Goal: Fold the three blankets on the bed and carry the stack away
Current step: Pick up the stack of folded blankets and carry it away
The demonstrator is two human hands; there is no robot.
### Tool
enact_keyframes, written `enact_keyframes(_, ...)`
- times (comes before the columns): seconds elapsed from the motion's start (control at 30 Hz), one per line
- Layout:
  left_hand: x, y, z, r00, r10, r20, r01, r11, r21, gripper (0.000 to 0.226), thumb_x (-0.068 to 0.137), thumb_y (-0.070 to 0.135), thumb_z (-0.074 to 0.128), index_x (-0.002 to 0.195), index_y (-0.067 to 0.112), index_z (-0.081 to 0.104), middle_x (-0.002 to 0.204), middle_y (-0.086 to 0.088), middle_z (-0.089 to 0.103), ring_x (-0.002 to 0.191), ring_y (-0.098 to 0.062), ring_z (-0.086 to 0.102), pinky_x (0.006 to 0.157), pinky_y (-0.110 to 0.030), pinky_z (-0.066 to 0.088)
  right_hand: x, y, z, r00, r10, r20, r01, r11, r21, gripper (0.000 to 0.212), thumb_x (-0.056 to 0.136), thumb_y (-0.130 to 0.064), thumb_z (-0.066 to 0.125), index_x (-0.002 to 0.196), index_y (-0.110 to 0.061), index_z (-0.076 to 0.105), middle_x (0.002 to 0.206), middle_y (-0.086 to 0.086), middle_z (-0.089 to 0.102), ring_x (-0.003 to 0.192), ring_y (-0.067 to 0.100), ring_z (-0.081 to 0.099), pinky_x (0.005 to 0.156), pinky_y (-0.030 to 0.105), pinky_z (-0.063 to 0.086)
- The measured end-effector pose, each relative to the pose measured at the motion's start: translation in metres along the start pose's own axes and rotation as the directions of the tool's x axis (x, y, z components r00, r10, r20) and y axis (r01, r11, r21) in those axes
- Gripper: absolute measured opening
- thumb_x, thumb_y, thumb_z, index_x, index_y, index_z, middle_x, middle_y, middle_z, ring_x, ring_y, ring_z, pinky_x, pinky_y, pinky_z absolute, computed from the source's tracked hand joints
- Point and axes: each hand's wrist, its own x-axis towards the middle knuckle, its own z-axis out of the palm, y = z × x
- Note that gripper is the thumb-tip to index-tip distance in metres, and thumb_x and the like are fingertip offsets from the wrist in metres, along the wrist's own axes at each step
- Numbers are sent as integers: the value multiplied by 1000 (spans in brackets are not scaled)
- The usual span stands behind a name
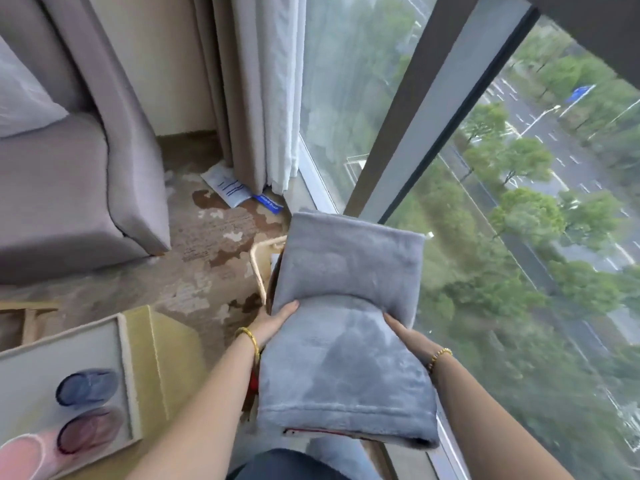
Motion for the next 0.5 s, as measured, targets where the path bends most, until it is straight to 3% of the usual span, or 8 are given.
enact_keyframes(0.1,36,10,7,994,-58,-96,50,995,-83,115,49,64,64,144,9,28,139,-11,48,121,-26,51,105,-36,40,58,-46,-19,995,-25,97,37,990,-133,60,75,-61,62,122,-25,58,92,-13,73,80,2,70,58,15,53)
enact_keyframes(0.2,70,15,21,984,-106,-140,79,979,-186,119,48,64,65,146,10,25,139,-11,47,123,-26,50,106,-36,40,116,-80,-37,993,-15,119,53,944,-327,66,72,-67,59,125,-26,57,111,-6,67,99,11,65,84,26,51)
enact_keyframes(0.3,102,12,31,972,-143,-186,90,960,-265,128,36,67,66,144,9,30,136,-11,51,120,-26,53,105,-38,41,167,-101,-44,983,-5,181,80,909,-409,45,81,-59,55,116,-30,61,103,-13,66,88,-3,61,68,13,47)
enact_keyframes(0.37,121,5,35,963,-192,-190,130,946,-298,129,32,68,64,143,10,32,134,-11,52,118,-26,54,102,-37,43,198,-109,-42,978,8,207,88,889,-449,27,83,-53,56,97,-32,65,103,-10,66,85,-5,59,68,12,44)
enact_keyframes(0.43,146,-3,35,957,-222,-188,151,931,-334,124,33,66,63,141,11,36,130,-12,55,114,-26,56,97,-35,45,228,-112,-37,973,35,226,77,880,-469,18,84,-50,52,84,-35,63,94,-10,65,82,-5,55,65,6,41)
enact_keyframes(0.5,179,-12,30,951,-239,-195,155,916,-370,115,36,61,62,137,10,42,127,-14,56,113,-28,56,102,-39,43,258,-115,-30,972,65,225,47,887,-459,21,92,-39,47,78,-35,61,81,-13,60,74,-6,50,47,-1,36)
